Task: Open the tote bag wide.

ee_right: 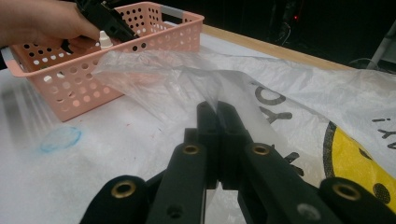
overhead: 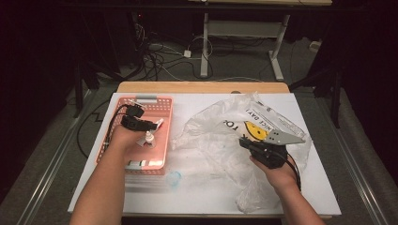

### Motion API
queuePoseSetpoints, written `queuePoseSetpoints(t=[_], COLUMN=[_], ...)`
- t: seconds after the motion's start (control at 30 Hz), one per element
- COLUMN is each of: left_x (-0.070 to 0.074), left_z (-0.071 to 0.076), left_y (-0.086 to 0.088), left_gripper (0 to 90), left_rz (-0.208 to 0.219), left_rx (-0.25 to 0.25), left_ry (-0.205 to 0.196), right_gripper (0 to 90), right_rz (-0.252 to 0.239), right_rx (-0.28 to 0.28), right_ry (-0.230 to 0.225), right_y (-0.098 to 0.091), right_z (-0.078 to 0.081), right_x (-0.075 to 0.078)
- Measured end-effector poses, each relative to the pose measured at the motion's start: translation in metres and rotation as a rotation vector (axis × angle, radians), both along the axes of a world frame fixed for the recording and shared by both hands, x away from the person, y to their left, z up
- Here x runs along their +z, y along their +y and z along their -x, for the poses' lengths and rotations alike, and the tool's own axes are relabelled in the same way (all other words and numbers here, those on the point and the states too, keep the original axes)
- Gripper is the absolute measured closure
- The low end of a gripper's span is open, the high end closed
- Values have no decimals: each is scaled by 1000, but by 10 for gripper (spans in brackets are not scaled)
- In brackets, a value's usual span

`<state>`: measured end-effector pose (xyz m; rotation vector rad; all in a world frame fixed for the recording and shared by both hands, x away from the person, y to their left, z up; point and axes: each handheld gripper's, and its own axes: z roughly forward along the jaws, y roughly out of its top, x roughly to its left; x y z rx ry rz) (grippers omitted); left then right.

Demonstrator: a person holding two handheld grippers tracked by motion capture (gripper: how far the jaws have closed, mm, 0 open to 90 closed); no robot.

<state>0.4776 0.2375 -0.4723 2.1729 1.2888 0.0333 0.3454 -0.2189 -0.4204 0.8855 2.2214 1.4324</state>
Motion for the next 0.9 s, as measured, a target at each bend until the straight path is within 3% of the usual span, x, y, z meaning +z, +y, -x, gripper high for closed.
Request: queuePoseSetpoints(t=[0.27, 0.43, 0.5, 0.63, 0.9], left_x=[-4, -4, -4, -4, -3], left_z=[-1, 0, 1, 2, 2], left_y=[2, -3, -5, -6, -2], left_gripper=[641, 656, 658, 671, 681], left_rz=[-55, -164, -188, -202, -160], left_rx=[37, 46, 40, 47, 65], left_ry=[27, 7, -6, -8, 13], right_gripper=[900, 900, 900, 900, 900], right_rz=[-1, -3, -3, -3, -9], right_rx=[-2, -2, -3, -3, -4], right_ry=[4, 7, 3, 1, 0], right_y=[-1, -1, -1, -1, -2], right_z=[0, 0, 0, 0, 0], right_x=[0, 0, 0, 0, 1])
